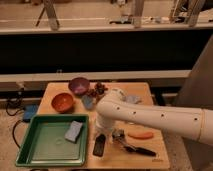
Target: Wipe table surface with eraser
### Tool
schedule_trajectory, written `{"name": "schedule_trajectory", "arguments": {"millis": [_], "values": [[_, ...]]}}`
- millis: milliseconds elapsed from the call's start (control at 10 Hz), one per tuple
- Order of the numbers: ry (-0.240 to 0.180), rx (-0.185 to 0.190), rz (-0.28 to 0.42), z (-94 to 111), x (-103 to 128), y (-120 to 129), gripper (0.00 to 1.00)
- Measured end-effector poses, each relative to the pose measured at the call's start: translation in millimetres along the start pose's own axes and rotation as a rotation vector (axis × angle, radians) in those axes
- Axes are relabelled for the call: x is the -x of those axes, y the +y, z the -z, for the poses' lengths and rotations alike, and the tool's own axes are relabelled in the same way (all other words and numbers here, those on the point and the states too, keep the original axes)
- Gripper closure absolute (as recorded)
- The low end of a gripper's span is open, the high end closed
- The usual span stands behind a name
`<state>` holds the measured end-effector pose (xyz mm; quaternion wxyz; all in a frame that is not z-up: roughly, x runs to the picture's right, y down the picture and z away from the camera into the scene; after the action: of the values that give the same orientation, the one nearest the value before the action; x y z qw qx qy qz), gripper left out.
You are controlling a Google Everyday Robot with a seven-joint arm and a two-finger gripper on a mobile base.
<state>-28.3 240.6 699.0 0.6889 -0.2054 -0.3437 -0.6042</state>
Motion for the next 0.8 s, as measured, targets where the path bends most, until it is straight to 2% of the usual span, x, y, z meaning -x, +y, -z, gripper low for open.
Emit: {"name": "schedule_trajectory", "arguments": {"millis": [500, 800], "values": [[-0.073, 0.020, 0.031, -42.4, 29.3, 16.1, 1.00], [-0.084, 0.006, 0.016, -52.7, 34.1, 29.5, 1.00]]}}
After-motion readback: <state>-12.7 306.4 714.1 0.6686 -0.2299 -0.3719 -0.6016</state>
